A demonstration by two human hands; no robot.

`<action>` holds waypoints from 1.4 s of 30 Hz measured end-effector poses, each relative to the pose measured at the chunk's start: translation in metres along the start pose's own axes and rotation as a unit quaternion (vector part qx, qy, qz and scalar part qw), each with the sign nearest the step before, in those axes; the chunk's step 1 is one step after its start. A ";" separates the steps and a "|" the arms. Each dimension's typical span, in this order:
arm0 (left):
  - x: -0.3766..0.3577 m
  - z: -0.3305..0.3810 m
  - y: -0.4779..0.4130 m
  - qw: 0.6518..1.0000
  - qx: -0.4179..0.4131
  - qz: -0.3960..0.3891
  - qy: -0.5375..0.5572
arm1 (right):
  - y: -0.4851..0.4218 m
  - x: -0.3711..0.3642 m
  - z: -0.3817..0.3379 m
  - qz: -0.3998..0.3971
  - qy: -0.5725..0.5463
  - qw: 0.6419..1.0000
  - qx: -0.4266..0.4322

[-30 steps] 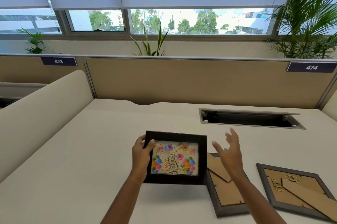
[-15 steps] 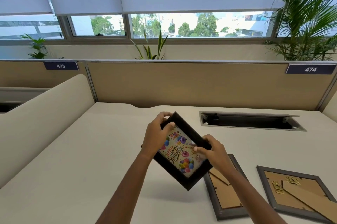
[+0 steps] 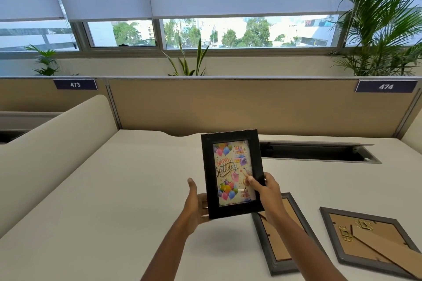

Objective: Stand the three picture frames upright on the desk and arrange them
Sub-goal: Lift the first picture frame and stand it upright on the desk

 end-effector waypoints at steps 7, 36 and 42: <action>-0.004 0.008 -0.015 0.989 -0.039 -0.090 0.109 | 0.008 -0.006 0.017 -0.018 0.020 1.000 0.000; 0.040 -0.002 -0.013 0.988 -0.133 0.071 0.020 | 0.003 -0.058 0.086 -0.083 0.027 0.996 -0.036; 0.041 -0.006 -0.016 0.988 -0.134 0.071 0.019 | 0.000 -0.058 0.086 -0.094 0.040 0.994 -0.042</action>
Point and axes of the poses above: each hand's wrist, its own y-axis away from the middle knuckle, its own x-axis out of the back of the hand, z = x × y, the point moved 5 cm from there along -y, towards the middle knuckle, and after that the axes turned 5 degrees about -x, right-handed, at the moved point
